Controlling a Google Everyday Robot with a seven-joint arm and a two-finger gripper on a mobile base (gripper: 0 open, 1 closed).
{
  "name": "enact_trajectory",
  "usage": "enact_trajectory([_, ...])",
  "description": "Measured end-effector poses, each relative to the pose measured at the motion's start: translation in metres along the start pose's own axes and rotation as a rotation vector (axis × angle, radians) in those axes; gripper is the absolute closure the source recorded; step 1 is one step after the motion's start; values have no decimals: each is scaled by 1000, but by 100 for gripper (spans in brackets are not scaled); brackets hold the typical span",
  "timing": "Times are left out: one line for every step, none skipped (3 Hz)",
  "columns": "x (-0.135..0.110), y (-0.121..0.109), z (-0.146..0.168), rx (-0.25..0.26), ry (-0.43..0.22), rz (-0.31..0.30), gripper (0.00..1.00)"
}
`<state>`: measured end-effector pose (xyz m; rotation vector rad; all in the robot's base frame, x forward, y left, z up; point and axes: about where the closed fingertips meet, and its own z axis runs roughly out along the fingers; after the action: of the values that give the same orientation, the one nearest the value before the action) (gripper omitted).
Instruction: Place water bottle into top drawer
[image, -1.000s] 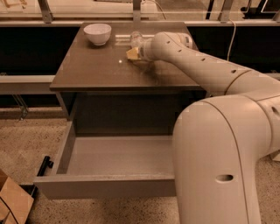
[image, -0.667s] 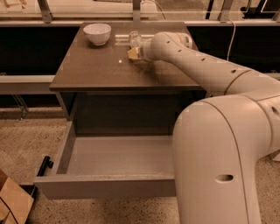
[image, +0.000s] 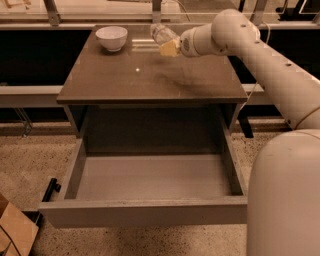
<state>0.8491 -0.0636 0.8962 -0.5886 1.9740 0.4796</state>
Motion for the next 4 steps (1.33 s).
enact_trajectory([-17,0,-51,-78,10,-95,100])
enact_trajectory([-6,-7,-101,-118,88,-188,100])
enact_trajectory([32,-11,-148,-149,241,-255,100])
enact_trajectory([90,-17,-188,-160,427,-270,100])
